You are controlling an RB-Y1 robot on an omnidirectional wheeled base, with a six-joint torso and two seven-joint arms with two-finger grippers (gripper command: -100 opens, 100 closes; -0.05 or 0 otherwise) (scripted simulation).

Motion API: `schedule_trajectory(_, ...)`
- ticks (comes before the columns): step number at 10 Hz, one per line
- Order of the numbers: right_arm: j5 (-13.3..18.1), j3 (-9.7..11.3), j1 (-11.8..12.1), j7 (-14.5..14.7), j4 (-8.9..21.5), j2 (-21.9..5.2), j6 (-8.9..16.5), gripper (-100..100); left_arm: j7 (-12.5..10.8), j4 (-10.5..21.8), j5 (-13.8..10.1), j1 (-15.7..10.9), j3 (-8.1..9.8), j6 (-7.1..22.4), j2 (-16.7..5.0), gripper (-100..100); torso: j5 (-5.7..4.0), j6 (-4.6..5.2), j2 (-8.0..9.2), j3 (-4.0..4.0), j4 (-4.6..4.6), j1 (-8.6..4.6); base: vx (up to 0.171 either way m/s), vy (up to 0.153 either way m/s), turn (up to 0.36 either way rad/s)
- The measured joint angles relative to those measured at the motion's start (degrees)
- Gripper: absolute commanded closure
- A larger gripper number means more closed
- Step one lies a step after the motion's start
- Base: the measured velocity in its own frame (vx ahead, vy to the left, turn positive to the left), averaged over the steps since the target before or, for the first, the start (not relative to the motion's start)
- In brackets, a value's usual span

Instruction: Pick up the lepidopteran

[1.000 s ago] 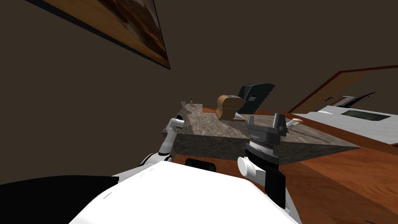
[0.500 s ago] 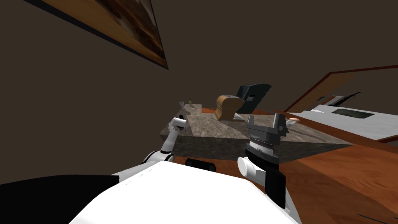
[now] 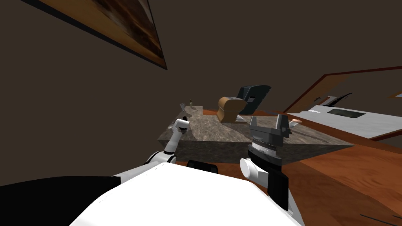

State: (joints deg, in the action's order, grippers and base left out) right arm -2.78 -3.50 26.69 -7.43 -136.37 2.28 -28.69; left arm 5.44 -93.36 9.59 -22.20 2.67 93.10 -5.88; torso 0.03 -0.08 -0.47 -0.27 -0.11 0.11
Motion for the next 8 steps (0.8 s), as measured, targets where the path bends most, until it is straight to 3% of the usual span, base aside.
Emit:
schedule_trajectory(1,0.00,0.00,0.00,0.00,0.00,0.00,0.00,0,-0.01,0.14,0.03,-0.03,-0.03,0.23,0.03,0,-0.01,-0.02,0.17,0.08,0.02,-0.05,0.000,0.000,0.000)
schedule_trajectory(2,0.00,0.00,-0.01,0.00,0.00,0.00,0.00,0,-0.01,0.13,0.03,-0.04,-0.02,0.20,0.02,-100,-0.02,-0.01,0.38,0.21,0.07,-0.10,0.000,0.000,0.000)
schedule_trajectory(6,0.00,0.00,-0.01,0.00,0.00,0.01,0.00,0,-0.38,3.48,-0.12,0.48,0.00,-3.73,-0.04,-100,-0.03,-0.01,0.49,0.28,0.10,-0.12,0.000,0.000,0.000)
schedule_trajectory(7,0.00,0.00,-0.01,0.00,0.00,0.00,0.00,0,-0.39,3.58,-0.12,0.49,0.00,-3.95,-0.04,100,-0.03,-0.01,0.50,0.28,0.11,-0.12,0.000,0.000,0.000)
schedule_trajectory(8,0.00,0.00,-0.01,0.00,0.00,0.01,0.00,0,-0.39,3.57,-0.12,0.50,0.00,-3.92,-0.04,100,-0.03,0.00,0.50,0.28,0.11,-0.11,0.000,0.000,0.000)
